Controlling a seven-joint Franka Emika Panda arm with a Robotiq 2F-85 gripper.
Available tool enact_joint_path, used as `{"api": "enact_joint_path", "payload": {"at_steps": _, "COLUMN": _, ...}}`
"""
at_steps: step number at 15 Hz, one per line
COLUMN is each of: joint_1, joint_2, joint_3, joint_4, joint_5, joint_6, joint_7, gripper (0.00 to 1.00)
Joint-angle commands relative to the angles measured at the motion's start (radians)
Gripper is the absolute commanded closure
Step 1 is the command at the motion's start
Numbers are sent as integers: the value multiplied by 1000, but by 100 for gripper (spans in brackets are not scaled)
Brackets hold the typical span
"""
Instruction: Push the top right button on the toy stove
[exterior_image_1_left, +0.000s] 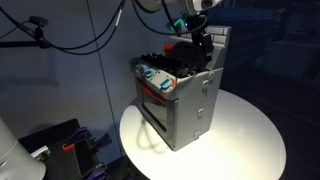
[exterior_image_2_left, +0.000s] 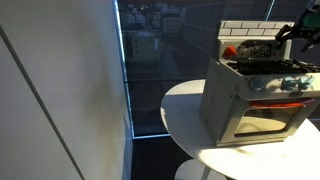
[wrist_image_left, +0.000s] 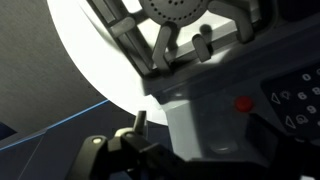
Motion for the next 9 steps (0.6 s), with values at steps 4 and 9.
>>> {"api": "enact_joint_path", "payload": {"at_steps": 4, "joint_1": 14, "joint_2": 43, "joint_3": -22, "joint_4": 56, "joint_5": -4, "joint_6": -3, "joint_7": 2, "gripper": 0}}
{"api": "enact_joint_path", "payload": {"at_steps": 9, "joint_1": 20, "joint_2": 2, "joint_3": -22, "joint_4": 12, "joint_5": -11, "joint_6": -5, "joint_7": 6, "gripper": 0}}
